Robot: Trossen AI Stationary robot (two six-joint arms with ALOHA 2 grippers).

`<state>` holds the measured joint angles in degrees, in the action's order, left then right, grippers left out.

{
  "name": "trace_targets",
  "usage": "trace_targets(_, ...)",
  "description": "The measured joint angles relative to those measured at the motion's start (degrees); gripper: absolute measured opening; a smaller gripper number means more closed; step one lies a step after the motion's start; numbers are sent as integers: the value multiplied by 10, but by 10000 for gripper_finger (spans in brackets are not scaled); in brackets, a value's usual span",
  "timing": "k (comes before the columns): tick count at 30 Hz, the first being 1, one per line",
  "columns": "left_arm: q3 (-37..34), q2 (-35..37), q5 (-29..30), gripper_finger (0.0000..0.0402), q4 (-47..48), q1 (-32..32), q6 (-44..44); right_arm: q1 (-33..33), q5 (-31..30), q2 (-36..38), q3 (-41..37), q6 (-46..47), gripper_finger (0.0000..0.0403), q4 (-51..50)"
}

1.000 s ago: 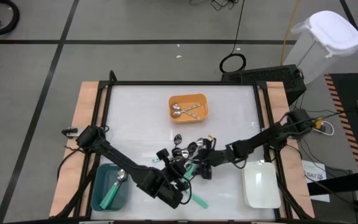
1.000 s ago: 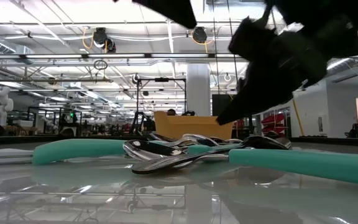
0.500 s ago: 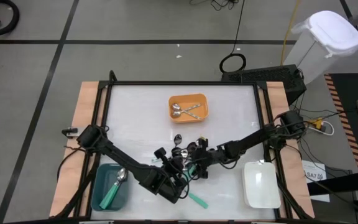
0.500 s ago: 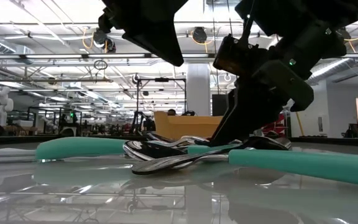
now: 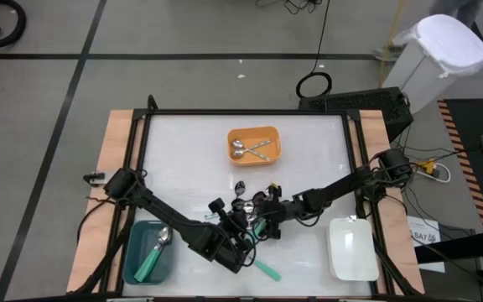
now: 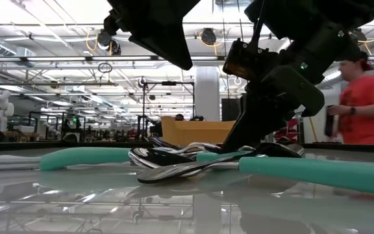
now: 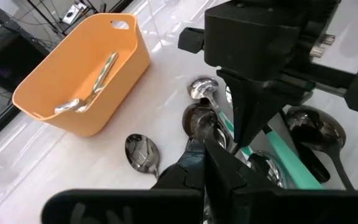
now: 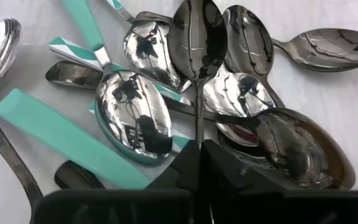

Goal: Sort silverware by color (type)
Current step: Put the black spoon into the white bin

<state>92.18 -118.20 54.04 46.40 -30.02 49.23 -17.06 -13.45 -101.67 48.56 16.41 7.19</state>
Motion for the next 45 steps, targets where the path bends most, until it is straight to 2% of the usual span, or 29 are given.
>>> trace_targets(4, 0, 0, 0, 1, 0, 0, 0, 0, 4, 0, 0, 5, 18, -1)
trace_targets(8, 0, 0, 0, 1, 0, 0, 4, 1, 36, 0, 0, 13, 39, -11)
trace_targets(14, 0, 0, 0, 1, 0, 1, 4, 0, 45, 0, 1, 19, 71, -41)
trace_targets(19, 0, 0, 0, 1, 0, 4, 4, 0, 46, 0, 0, 5, 78, -64)
trace_targets(23, 0, 0, 0, 1, -4, 7, 4, 1, 43, 0, 0, 0, 63, -76)
trace_targets(29, 0, 0, 0, 1, -33, 9, -17, 1, 25, -1, -1, -6, 9, -77)
trace_targets(35, 0, 0, 0, 1, -46, 9, -30, 1, 2, 13, -1, -10, 9, -84)
trace_targets(45, 0, 0, 0, 1, -45, 8, -30, -11, 2, 99, -3, -10, 1, -131)
